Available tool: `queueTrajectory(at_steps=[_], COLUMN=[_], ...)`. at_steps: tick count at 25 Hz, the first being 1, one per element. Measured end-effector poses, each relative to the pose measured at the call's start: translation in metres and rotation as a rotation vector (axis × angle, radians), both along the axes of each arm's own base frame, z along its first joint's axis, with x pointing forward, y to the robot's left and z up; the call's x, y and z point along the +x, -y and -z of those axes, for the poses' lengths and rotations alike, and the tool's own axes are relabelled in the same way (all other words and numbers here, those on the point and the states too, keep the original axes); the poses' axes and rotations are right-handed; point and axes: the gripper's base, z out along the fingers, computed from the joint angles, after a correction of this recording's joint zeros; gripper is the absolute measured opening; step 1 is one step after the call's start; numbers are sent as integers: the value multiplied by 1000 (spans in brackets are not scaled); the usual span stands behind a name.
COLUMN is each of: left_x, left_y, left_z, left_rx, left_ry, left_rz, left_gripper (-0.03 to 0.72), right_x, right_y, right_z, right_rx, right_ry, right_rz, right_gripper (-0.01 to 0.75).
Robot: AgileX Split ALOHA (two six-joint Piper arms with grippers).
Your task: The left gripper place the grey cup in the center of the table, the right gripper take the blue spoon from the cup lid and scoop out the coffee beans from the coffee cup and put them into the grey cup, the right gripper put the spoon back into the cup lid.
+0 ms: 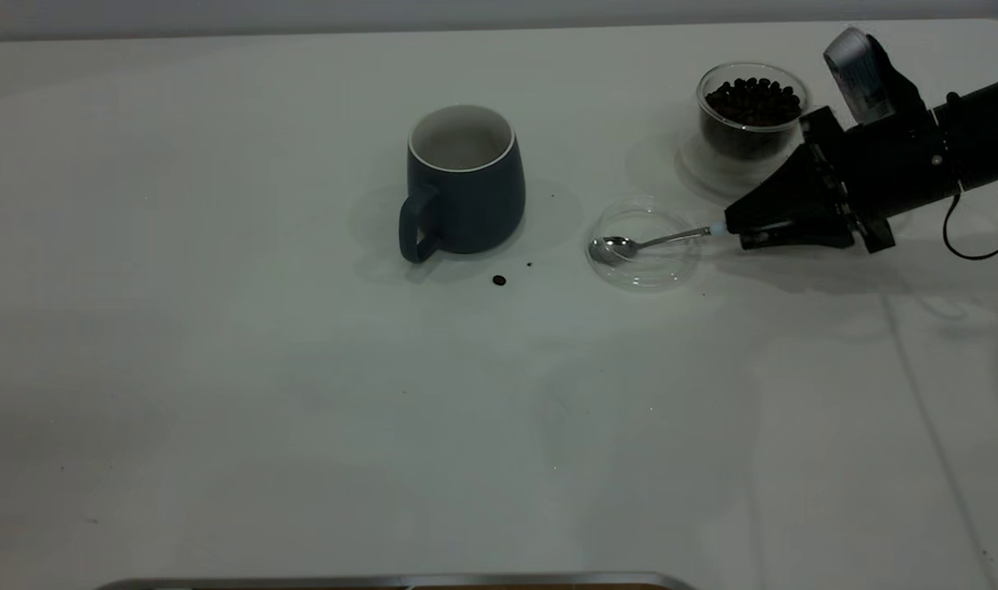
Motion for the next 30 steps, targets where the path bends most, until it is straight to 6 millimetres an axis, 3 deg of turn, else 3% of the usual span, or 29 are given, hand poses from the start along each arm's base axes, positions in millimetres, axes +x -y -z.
queueTrajectory(at_steps=[5,8,14,20,23,26,30], left_x=[0,0,0,0,0,0,0], left_y=[0,0,0,0,0,0,0], left_z=[0,0,0,0,0,0,0], left_rx=[0,0,-1,-2,-2,-2,-2], left_ry=[0,0,0,0,0,0,0], left_rz=[0,0,-1,-2,-2,-2,-2], left_gripper=[475,475,475,475,475,475,475], right_x=[-1,1,14,25,19,2,-47], right_y=[1,4,12,22,19,5,-12], right_z=[4,2,-35,-88,-124,-175,-250], right_rx=[-16,-68,-197,-335,-412,-508,-640], right_ry=[-4,15,138,247,269,304,319], right_rz=[2,-5,-60,-87,-101,-139,-139], right_gripper=[485,567,591,590,586,584,580])
